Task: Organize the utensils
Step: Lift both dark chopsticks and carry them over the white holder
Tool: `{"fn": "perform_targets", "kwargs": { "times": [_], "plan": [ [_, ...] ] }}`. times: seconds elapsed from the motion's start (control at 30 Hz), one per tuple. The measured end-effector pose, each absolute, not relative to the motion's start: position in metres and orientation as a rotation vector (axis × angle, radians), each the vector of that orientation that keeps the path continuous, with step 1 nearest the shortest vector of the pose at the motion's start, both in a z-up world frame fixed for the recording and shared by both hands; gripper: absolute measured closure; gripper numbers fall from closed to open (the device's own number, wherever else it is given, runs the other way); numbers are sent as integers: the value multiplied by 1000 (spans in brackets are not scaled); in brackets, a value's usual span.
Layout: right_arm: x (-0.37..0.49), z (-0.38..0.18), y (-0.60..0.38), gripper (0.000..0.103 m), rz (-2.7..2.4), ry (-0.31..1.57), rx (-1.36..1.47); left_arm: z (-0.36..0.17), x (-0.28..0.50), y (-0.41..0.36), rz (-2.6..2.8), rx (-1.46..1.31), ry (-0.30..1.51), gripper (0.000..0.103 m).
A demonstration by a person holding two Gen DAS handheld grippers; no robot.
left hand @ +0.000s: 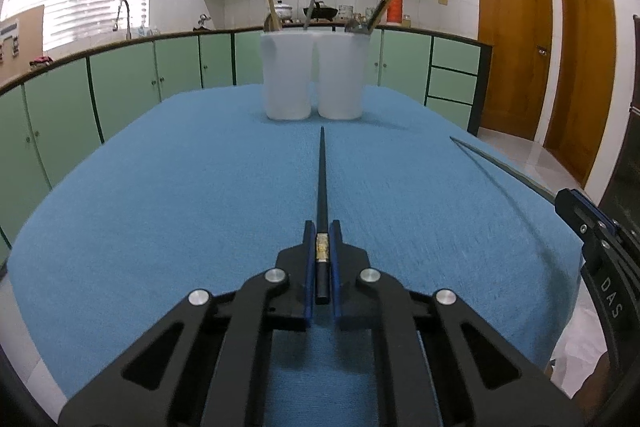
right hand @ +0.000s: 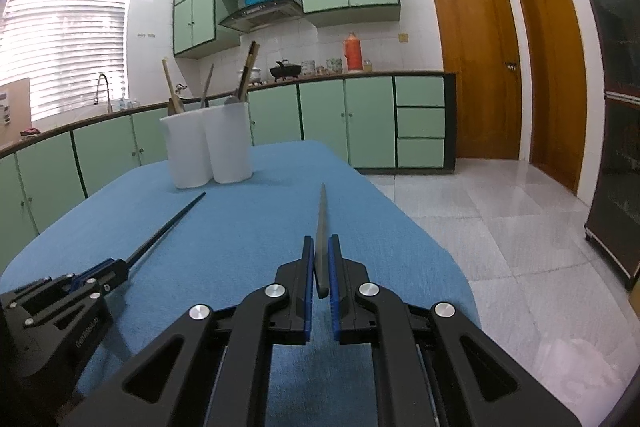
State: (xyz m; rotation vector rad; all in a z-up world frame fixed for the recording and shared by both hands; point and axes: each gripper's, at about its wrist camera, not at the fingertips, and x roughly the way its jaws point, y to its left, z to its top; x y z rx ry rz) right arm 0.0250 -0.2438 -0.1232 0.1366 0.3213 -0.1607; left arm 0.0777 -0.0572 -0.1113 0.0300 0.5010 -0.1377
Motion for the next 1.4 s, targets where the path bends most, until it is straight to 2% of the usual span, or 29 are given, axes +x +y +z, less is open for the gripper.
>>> {"fn": "perform_targets", "kwargs": {
  "times": [0.3, 0.8, 1.4],
  "plan": [
    [22, -88, -250, 96, -104, 252, 106, -65, 68, -42, -123, 33, 386, 97],
    [38, 24, -253, 96, 125, 198, 91, 42, 70, -27, -209, 22, 217, 97],
    [93, 90, -231, 96, 287, 221, 114, 90, 109, -12, -265, -15, 177, 97]
  ]
}}
